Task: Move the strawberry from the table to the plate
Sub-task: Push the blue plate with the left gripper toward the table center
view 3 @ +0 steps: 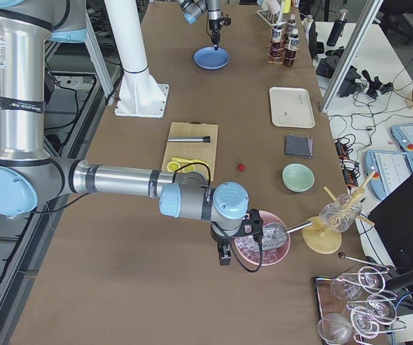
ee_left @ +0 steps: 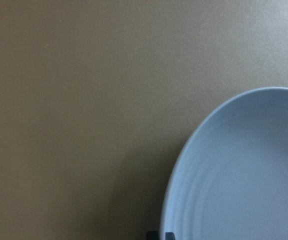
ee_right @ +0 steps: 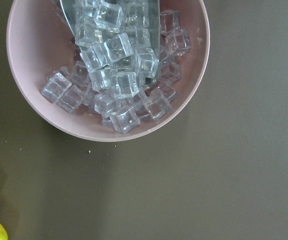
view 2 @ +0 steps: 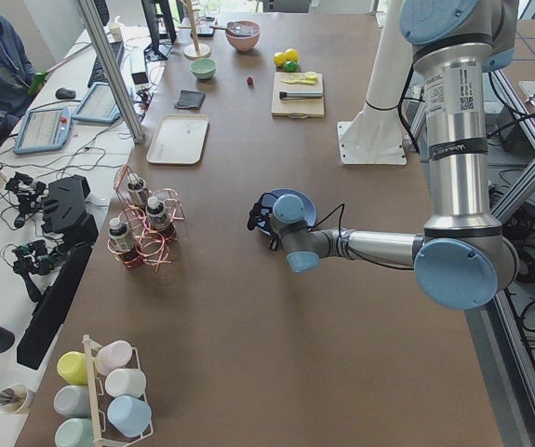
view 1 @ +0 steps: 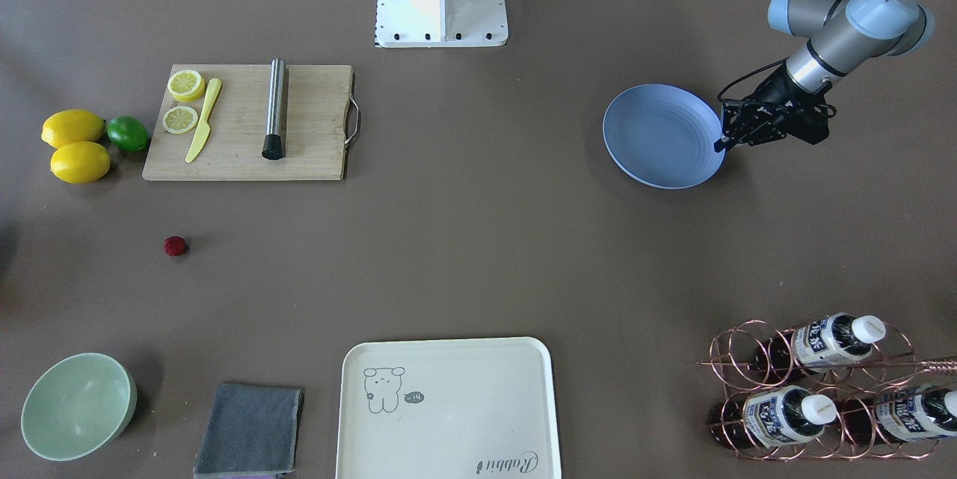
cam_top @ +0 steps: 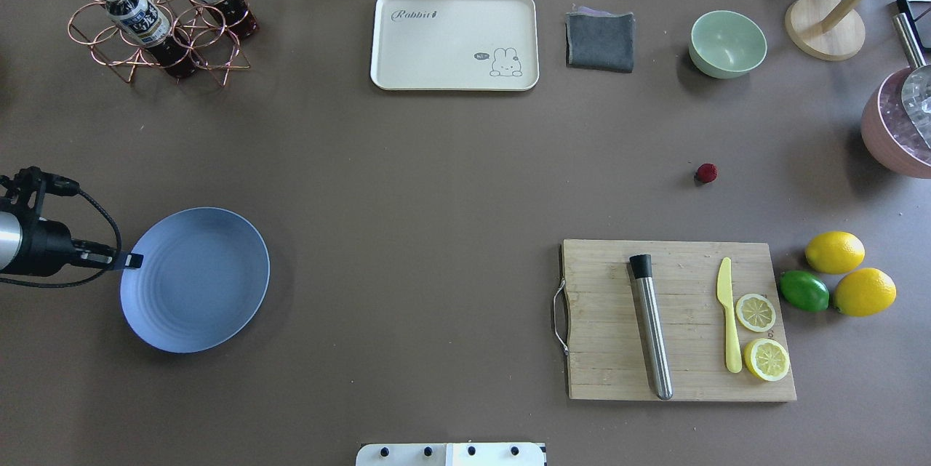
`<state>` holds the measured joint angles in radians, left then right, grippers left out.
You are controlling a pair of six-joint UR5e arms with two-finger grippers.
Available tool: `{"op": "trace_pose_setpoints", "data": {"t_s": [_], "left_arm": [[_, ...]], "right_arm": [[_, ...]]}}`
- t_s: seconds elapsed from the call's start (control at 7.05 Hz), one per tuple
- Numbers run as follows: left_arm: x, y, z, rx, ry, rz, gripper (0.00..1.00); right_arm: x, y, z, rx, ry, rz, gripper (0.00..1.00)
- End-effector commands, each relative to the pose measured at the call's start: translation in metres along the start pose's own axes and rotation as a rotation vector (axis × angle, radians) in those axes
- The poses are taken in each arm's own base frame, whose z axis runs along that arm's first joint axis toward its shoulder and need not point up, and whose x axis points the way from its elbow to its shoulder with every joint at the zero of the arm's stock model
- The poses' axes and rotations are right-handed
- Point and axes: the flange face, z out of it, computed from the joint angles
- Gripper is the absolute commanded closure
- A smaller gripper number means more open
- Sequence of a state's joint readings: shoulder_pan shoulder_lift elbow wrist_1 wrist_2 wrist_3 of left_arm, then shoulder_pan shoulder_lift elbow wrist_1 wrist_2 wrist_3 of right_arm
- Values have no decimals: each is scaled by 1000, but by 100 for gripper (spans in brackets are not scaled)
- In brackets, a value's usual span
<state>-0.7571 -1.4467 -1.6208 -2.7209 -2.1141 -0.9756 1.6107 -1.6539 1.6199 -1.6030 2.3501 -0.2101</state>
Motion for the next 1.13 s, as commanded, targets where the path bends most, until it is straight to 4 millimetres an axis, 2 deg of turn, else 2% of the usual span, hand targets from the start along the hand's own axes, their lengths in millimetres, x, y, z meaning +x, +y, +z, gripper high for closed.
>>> {"op": "trace_pose_setpoints", "data": {"t_s": [0.0,0.14,0.28,0.43,0.57,0.71,0.85,0.99], "left_arm": [[46,-39,10,35,68,-67,100],[82,-71,21,46,90,-110,100],[136,-117,33,49,81,-131,100],[185,-137,55,34,55,-136,100],[231,-137,81,33,48,-114,100],[265,-160,97,30,53,-135,100],[286,-173,115,31,52,-151,100],[296,-185,129,68,29,-151,100]], "right_arm": [[0,0,0,0,0,0,0],[0,0,0,0,0,0,0],[0,0,0,0,0,0,0],[0,0,0,0,0,1,0],[0,0,0,0,0,0,0],[0,0,0,0,0,1,0],[0,0,0,0,0,1,0],[-1,0,0,-1,0,-1,0]]}}
